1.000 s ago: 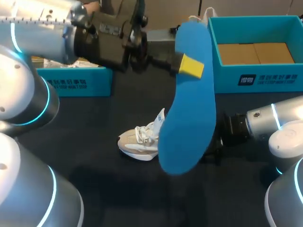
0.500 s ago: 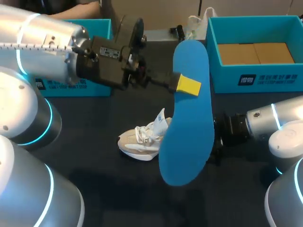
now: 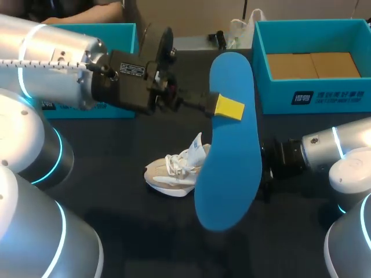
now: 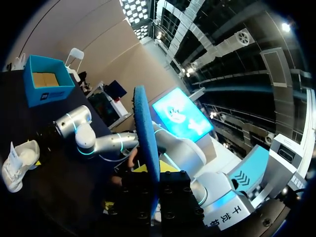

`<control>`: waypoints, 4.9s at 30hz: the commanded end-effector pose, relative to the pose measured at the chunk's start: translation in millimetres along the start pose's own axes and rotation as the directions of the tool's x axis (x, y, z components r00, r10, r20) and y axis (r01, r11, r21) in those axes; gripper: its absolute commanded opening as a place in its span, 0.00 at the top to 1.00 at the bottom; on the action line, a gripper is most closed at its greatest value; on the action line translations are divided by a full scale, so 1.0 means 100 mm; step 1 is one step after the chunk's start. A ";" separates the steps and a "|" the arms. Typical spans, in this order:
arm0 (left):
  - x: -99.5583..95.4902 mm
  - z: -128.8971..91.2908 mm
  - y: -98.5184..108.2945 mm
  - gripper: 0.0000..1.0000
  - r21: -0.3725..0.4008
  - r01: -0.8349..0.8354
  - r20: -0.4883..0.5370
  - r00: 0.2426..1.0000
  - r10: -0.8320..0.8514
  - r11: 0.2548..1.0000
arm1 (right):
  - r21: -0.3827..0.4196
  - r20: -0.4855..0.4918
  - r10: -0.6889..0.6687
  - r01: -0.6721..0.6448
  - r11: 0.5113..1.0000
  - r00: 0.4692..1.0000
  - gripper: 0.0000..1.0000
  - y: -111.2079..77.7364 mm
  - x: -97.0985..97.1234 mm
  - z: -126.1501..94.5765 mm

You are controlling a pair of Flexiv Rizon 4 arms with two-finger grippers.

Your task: Take the shoe out of the shoebox, open the shoe tongue, remove and reinsert the insole, then place the shoe into the shoebox

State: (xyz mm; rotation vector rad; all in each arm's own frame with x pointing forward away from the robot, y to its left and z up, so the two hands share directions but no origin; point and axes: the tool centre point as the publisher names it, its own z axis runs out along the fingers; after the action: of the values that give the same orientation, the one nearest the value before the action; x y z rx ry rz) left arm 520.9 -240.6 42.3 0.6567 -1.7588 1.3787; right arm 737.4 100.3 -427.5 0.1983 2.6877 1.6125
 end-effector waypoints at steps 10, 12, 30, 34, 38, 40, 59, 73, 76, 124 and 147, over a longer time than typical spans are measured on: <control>0.02 0.01 0.00 1.00 0.001 0.000 0.003 1.000 0.000 1.000 | 0.003 0.001 0.001 -0.001 1.000 1.000 0.42 0.00 0.01 0.00; 0.02 0.01 0.00 1.00 0.001 0.000 0.003 1.000 0.000 1.000 | 0.003 0.001 0.001 -0.001 1.000 1.000 0.00 0.00 0.01 0.00; -0.09 -0.05 -0.15 1.00 -0.001 -0.001 0.020 1.000 0.001 1.000 | 0.003 0.001 0.001 -0.001 1.000 1.000 0.00 0.00 0.01 0.00; -0.15 -0.07 -0.20 1.00 -0.026 -0.001 0.034 0.999 0.002 1.000 | 0.003 0.001 0.001 -0.001 1.000 1.000 0.00 0.00 0.01 0.00; -0.21 -0.06 -0.23 1.00 -0.048 -0.004 0.051 0.999 0.006 0.999 | 0.003 0.001 0.001 -0.001 1.000 1.000 0.00 0.00 0.01 0.00; -0.21 -0.06 -0.23 1.00 -0.050 0.001 0.044 0.999 0.001 0.999 | 0.003 0.001 0.001 -0.001 1.000 1.000 0.00 0.00 0.01 0.00; -0.21 -0.06 -0.23 1.00 -0.050 0.001 0.044 0.999 0.001 0.999 | 0.129 0.030 0.013 -0.017 0.992 0.999 0.00 0.12 0.05 -0.29; -0.21 -0.06 -0.23 1.00 -0.050 0.001 0.044 0.999 0.001 0.999 | 0.349 0.091 0.039 -0.069 0.935 0.995 0.00 0.42 0.12 -0.61; -0.21 -0.06 -0.23 1.00 -0.050 0.001 0.044 0.999 0.001 0.999 | 0.399 0.108 0.046 -0.086 0.913 0.993 0.00 0.52 0.13 -0.68; -0.21 -0.06 -0.23 1.00 -0.050 0.001 0.044 0.999 0.001 0.999 | 0.749 0.137 -0.013 -0.095 0.655 0.991 0.00 1.22 0.21 -0.64; -0.21 -0.06 -0.23 1.00 -0.050 0.001 0.044 0.999 0.001 0.999 | 0.774 0.072 -0.049 -0.025 0.633 0.996 0.00 1.30 0.20 -0.57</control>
State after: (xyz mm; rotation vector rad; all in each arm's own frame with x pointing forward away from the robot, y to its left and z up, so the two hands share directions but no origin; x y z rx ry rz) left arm 550.5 -239.8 36.2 0.6653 -1.8189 1.3304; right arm 726.9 110.7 -283.1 0.2283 3.0913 0.2988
